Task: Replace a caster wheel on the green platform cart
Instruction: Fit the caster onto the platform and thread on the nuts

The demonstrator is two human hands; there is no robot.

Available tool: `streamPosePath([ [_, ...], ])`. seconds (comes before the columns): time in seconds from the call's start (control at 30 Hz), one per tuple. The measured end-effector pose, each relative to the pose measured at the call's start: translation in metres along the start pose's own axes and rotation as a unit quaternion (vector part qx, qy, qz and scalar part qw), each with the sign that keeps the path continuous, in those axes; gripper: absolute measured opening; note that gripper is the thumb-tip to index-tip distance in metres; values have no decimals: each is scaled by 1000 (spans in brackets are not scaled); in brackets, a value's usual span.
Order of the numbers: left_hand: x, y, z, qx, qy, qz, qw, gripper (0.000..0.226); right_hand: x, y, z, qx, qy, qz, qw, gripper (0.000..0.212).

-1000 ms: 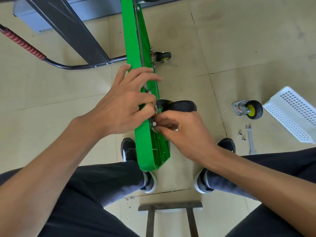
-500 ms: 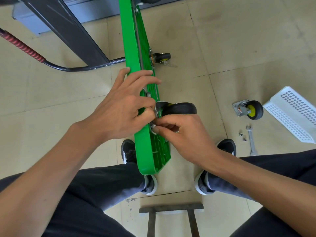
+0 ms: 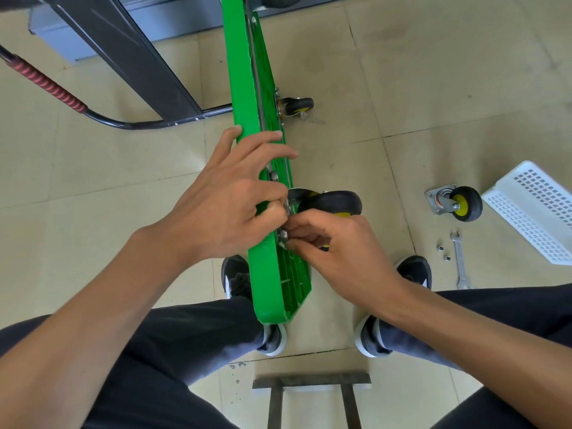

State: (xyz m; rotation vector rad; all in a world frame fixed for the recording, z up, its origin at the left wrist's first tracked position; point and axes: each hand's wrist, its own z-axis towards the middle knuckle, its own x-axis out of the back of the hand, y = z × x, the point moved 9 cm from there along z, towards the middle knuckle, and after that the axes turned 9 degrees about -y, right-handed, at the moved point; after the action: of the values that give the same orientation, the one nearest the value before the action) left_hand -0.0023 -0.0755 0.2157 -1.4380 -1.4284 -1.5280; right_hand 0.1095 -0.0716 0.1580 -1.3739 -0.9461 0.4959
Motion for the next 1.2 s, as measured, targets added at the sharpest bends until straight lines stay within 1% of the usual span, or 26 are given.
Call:
streamPosePath([
  [0.33,-1,1,-1,2,-2,3,1000,33,-3,4,0,-8,1,5,1000,9],
  [0.5,-1,0,0,4,-3,5,1000,33,1,3,1,-12,15,-16,1000,4],
  [0.63,-1,0,0,3,0,7,1000,35,4,2,2,-8,31,-57,998,11],
  [0.7,-1,0,0,2,1,7,1000,35,4,2,1,-10,36,-65,997,10],
  [0.83,-1,0,0,1,2,7,1000,34,1,2,0,-18,25,-44,999,7],
  [1.0,-1,-1,-1,0,2,4,1000,33,-3,0,0,-1,5,-60,998,14],
  [1.2,-1,-1,-1,3,3,3,1000,34,0,3,1,-7,15,-75,997,7],
])
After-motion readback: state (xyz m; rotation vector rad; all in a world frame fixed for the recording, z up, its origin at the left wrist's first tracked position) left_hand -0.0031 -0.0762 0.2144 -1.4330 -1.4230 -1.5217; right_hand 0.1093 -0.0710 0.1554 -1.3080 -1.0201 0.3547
